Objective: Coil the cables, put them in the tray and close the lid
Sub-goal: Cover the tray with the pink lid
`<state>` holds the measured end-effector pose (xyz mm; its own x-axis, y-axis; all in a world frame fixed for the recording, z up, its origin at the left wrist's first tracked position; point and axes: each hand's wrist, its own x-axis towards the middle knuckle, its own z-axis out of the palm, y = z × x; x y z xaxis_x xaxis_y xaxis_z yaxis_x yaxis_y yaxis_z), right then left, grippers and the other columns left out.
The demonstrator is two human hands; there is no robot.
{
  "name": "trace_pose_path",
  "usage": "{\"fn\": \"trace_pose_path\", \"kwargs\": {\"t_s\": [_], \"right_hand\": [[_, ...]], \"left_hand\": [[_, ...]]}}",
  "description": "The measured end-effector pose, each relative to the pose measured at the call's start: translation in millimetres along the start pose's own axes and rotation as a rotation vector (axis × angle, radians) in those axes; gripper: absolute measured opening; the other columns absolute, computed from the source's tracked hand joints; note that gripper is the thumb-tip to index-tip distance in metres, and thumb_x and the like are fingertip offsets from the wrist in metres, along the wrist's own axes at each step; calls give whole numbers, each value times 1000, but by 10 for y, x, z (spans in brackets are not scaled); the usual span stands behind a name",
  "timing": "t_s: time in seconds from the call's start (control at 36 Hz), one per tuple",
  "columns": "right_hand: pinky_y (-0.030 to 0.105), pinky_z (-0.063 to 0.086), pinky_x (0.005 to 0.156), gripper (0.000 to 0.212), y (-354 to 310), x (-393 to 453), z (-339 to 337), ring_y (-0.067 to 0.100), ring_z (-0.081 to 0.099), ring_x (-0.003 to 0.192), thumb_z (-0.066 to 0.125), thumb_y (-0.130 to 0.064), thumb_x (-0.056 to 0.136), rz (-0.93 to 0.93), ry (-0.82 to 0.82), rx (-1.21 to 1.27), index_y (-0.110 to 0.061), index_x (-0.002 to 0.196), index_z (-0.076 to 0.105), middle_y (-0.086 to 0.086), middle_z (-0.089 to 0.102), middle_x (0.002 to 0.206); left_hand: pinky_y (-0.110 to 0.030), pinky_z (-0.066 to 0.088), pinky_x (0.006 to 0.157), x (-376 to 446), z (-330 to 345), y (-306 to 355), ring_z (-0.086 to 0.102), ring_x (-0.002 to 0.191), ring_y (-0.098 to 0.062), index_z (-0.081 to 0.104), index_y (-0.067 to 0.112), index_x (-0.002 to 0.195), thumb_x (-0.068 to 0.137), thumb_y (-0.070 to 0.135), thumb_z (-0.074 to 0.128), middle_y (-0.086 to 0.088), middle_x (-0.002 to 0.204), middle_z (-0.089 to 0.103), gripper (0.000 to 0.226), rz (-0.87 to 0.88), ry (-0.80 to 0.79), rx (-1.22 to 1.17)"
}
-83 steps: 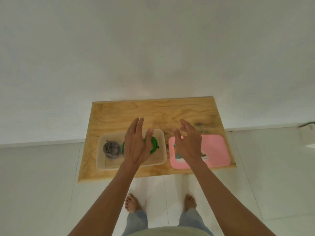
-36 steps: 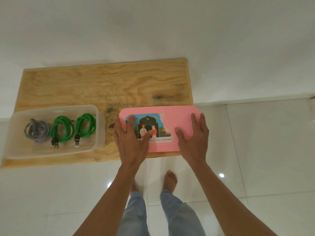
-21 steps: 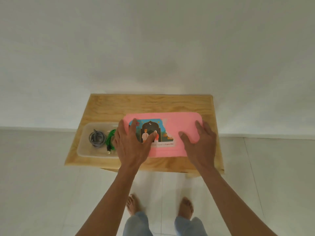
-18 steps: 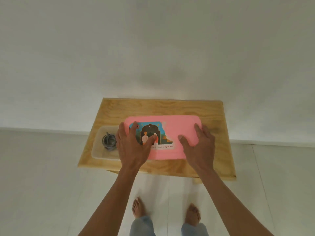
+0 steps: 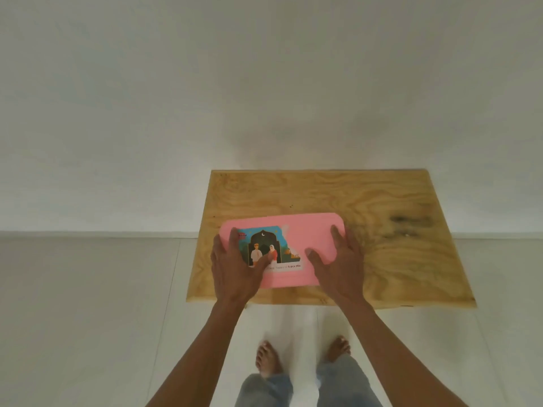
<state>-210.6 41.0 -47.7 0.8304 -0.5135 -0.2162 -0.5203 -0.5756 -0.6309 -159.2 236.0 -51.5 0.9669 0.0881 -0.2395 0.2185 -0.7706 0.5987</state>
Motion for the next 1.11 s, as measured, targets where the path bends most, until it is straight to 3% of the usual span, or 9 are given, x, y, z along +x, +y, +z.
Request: {"fn": "trace_pose_path", "kwargs": {"t_s": [0.39, 0.56, 0.83, 0.97, 1.11], "right_hand": [[39, 22, 118, 72, 129, 42, 281, 27, 16, 151, 64, -39, 93, 83, -25, 11, -19, 154, 32, 10, 20, 163], [39, 25, 116, 72, 141, 32, 300, 23, 14, 151, 61, -43, 94, 55, -38, 12, -24, 155, 27, 5, 15, 165], [42, 18, 119, 73, 256, 46, 377, 30, 12, 151, 56, -46, 96, 2, -49, -37, -23, 157, 21, 10, 11, 164], [48, 36, 111, 74, 319, -13, 523, 36, 25, 146, 31, -54, 96, -109, 55, -197, -15, 157, 21, 10, 9, 166], [48, 43, 105, 70, 341, 58, 543, 36, 32, 144, 30, -51, 95, -187, 82, -325, -21, 158, 17, 6, 17, 165]], "left_hand": [[-54, 27, 114, 217, 191, -151, 27, 141, -42, 24, 23, 153, 71, 70, 70, -19, 157, 22, 104, 19, -55, 118], [-56, 39, 107, 304, 187, -278, 36, 133, -39, 27, 28, 148, 66, 72, 71, -14, 150, 31, 103, 21, -76, 79], [-53, 36, 111, 269, 243, -389, 22, 143, -37, 16, 26, 155, 77, 69, 63, -12, 162, 11, 101, 124, -72, 91], [-51, 25, 117, 229, 271, -422, 6, 153, -29, 15, 17, 158, 79, 82, 32, -12, 167, 3, 104, 234, -9, 230], [-51, 22, 118, 261, 323, -486, 9, 153, -26, 21, 13, 156, 85, 76, 39, -12, 166, 13, 96, 297, 60, 296]]}}
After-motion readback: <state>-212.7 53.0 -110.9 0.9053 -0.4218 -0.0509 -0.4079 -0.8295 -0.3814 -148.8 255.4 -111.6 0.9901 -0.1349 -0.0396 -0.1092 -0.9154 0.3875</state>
